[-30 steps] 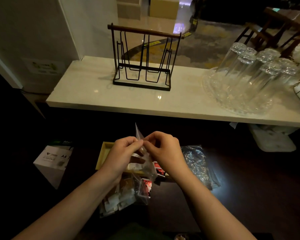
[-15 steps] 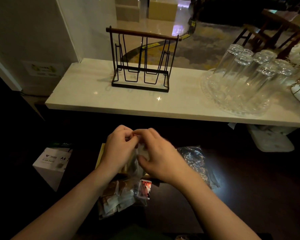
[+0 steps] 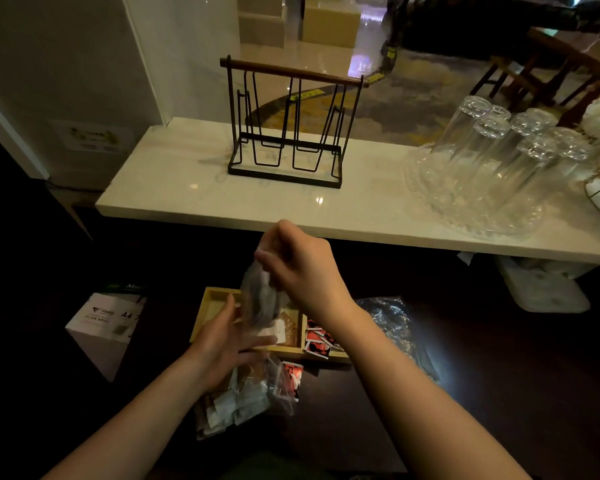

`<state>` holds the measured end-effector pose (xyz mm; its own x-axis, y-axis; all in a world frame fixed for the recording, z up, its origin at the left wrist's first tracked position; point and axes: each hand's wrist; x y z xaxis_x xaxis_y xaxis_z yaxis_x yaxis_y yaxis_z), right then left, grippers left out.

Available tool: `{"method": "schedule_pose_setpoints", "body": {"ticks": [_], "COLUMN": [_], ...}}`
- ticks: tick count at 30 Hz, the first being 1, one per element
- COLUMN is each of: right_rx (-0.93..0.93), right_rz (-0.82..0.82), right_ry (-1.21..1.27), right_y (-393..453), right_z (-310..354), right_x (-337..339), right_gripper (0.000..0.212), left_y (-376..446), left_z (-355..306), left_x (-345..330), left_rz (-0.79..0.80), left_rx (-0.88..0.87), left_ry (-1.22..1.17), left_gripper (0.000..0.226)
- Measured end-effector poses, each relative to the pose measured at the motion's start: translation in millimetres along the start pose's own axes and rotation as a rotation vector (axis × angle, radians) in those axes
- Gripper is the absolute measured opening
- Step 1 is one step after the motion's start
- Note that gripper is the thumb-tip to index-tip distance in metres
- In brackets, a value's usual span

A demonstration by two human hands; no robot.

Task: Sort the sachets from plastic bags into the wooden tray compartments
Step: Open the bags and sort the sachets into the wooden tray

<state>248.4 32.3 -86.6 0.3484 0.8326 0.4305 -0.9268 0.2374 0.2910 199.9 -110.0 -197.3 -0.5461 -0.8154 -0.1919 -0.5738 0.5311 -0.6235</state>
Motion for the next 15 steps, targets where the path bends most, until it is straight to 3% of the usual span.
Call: {"method": "schedule_pose_setpoints", "body": {"ticks": [2,6,15], "right_rx": [-0.026,-0.094,-0.391], "right_rz": [-0.059,-0.1,-0.088], "right_ry": [0.03,0.029,0.084], "right_y": [4.1,6.4,7.6], "right_z": [-3.6,-19.6,-65.2], "right_x": [4.1,10.3,-1.6], "right_gripper": [0.006,0.012,0.013], "left_y": [4.4,8.4,3.1], "left_z": [-2.9,-11.4,-46.6], "left_x": [2.1,12.5,55.3], "left_rz": [-0.119,-0.388,-0.607], "left_rx": [-0.074,-0.22,-0.524], "left_ry": [-0.027,0.138,0.237], "left_gripper": [0.043,0.027,0.032]}}
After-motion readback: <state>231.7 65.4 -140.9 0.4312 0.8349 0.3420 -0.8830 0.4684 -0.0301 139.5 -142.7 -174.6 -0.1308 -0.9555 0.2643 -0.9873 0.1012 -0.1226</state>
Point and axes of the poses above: each hand's wrist, its own y-axis towards the middle knuckle, its own x-axis out of the back of the hand, z = x × y, and after that the axes turned 8 degrees about y, right-handed
